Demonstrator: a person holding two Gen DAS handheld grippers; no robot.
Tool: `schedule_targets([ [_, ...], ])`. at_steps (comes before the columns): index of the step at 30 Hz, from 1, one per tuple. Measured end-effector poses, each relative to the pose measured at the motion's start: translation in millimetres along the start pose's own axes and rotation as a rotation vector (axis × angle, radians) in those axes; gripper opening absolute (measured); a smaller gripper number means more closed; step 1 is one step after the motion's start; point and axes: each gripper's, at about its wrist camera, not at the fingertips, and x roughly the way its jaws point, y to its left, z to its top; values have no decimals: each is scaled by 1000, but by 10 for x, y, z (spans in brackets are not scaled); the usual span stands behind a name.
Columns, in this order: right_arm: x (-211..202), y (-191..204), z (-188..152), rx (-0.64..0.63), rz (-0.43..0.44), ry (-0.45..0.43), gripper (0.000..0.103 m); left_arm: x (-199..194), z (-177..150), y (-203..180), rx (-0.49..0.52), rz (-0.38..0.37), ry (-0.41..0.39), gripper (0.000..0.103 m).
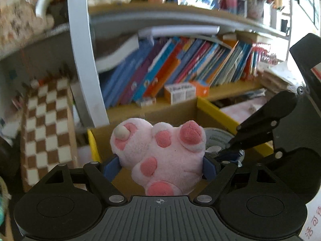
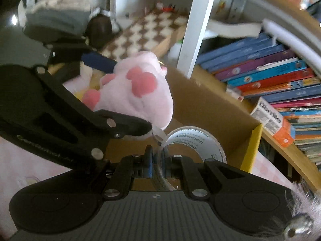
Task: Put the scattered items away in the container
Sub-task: 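Lower both into the yellow box and open both grippers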
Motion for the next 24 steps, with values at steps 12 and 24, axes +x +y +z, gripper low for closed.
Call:
schedule_targets([
  [12, 495, -216, -8, -51, 9, 148, 9, 373, -97, 30, 83, 38, 134, 88],
  [24, 376, -290, -14, 22, -17, 133, 29, 409, -95, 8, 143, 85, 168, 89],
])
